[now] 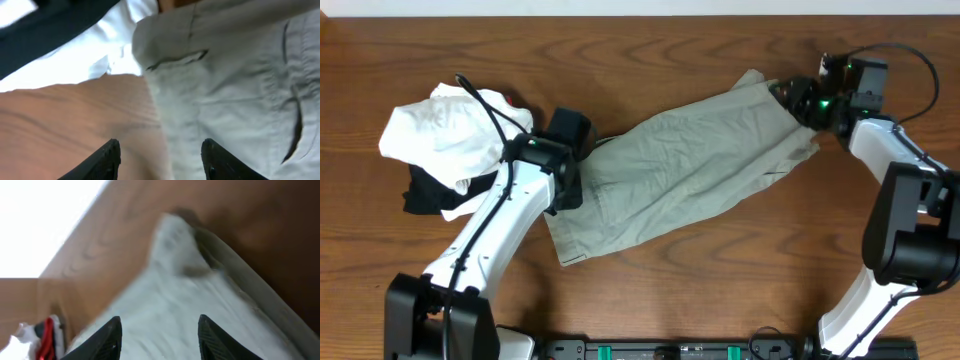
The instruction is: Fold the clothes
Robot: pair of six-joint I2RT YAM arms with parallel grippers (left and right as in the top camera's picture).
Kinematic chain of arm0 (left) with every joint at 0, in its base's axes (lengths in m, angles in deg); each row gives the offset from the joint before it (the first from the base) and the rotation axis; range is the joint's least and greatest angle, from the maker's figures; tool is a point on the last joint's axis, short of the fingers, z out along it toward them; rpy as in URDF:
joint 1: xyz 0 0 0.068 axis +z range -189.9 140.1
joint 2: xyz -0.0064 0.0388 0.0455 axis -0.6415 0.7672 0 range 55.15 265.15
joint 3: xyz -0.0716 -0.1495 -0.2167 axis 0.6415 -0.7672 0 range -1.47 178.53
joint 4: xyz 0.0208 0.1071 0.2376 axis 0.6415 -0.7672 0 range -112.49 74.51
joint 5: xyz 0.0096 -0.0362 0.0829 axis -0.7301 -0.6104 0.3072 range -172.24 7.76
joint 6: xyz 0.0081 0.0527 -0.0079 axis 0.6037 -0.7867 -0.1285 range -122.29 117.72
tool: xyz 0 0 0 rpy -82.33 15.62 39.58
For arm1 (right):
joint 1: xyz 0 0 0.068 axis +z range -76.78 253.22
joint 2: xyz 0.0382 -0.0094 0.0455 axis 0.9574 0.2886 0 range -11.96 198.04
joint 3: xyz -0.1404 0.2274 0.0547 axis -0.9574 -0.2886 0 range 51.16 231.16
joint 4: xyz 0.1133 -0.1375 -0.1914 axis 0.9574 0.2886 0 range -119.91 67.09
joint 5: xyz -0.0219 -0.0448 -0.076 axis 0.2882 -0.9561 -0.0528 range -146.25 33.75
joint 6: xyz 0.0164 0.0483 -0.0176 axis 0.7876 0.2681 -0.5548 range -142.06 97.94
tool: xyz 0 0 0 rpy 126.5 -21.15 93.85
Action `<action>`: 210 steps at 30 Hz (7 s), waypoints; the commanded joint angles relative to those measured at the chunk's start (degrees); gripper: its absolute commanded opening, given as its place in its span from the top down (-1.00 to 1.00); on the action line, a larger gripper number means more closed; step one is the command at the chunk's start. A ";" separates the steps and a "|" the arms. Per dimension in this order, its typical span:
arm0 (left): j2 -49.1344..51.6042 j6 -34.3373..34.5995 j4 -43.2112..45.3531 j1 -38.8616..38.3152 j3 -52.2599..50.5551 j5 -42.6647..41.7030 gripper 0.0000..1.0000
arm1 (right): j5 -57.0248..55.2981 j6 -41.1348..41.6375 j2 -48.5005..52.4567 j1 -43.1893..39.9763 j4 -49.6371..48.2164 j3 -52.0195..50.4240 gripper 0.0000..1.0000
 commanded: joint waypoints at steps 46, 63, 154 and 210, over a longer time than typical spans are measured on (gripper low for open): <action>-14.08 -0.28 -8.81 0.28 2.14 -0.26 -0.29 | -38.27 -8.24 -8.35 -12.31 29.14 -0.15 0.98; -6.84 -2.21 5.81 -8.24 0.33 -15.32 0.35 | -22.23 -11.43 -12.41 -12.17 30.56 -0.11 0.91; 29.49 -6.34 29.92 0.04 -0.70 -59.82 -0.78 | 22.73 -21.31 -25.44 -22.45 21.03 0.00 0.01; 13.33 -4.90 -7.78 -8.55 37.03 -20.55 0.88 | -11.50 -16.33 -25.44 -13.09 38.97 0.00 0.23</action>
